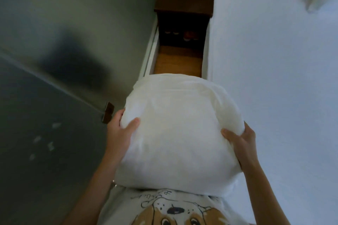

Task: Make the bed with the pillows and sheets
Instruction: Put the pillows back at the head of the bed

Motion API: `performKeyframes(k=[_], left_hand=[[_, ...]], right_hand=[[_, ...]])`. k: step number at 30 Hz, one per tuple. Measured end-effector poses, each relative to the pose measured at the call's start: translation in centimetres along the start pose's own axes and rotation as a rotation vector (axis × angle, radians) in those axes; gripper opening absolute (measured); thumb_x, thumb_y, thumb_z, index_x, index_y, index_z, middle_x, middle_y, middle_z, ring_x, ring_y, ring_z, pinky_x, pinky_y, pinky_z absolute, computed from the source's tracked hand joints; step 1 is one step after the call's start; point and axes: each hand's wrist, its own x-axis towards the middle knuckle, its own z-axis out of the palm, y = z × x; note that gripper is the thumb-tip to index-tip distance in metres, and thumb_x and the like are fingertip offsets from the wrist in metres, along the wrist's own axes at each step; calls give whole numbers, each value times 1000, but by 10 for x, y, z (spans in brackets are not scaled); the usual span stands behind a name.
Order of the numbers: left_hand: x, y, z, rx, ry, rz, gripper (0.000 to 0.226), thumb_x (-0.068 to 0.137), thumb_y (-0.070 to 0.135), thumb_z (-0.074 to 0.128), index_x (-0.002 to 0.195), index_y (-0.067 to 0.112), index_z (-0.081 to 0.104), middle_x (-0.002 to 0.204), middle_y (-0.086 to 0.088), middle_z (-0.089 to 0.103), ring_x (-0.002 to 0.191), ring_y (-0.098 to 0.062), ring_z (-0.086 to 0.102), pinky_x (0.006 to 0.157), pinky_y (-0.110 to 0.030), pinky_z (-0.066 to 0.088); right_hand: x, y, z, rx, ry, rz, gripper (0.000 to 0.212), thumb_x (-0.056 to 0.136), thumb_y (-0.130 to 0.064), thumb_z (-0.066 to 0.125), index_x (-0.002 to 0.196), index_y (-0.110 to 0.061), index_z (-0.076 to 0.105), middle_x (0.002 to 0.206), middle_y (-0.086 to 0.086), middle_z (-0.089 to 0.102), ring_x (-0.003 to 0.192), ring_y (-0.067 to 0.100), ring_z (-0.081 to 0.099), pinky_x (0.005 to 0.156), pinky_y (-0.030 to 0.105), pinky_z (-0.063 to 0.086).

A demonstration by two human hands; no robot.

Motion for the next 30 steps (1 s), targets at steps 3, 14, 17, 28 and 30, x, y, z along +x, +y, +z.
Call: performKeyframes(k=[3, 14, 17, 28, 30], left_hand=[[65, 31, 30, 5, -55, 39, 31, 89, 12, 67, 116, 21, 57, 98, 16, 59, 87, 1, 55, 67, -18, 42], [389, 150, 189, 37, -348, 135, 26, 91, 11, 64, 114, 22, 55, 95, 17, 58, 83, 2, 55, 62, -13, 42], [471, 205, 232, 104, -467, 198, 27, 88, 17, 69, 112, 24, 60, 98, 15, 63, 88, -1, 59, 66, -16, 44], [625, 328, 413, 170, -661, 232, 25, 89, 12, 68, 110, 24, 61, 95, 17, 63, 77, 17, 59, 60, -5, 45], [651, 352, 455, 162, -654, 265, 24, 88, 9, 67, 108, 23, 61, 94, 17, 62, 76, 18, 58, 59, 0, 42]], right_hand=[[55, -26, 6, 20, 61, 7, 33, 71, -4, 75, 92, -27, 66, 82, -17, 72, 71, 0, 66, 57, 16, 50], [322, -111, 63, 100, 371, 63, 35, 56, -20, 69, 90, -26, 66, 77, -15, 72, 67, -3, 65, 57, 17, 48], [376, -150, 69, 140, 473, 71, 33, 60, -16, 73, 89, -30, 64, 77, -22, 70, 68, -5, 64, 55, 15, 48], [549, -225, 37, 299, 762, 136, 42, 58, -21, 70, 98, -29, 64, 82, -22, 71, 72, -2, 66, 63, 26, 48], [595, -232, 22, 330, 765, 125, 40, 57, -19, 69, 95, -30, 63, 80, -21, 71, 70, -3, 66, 61, 25, 48]])
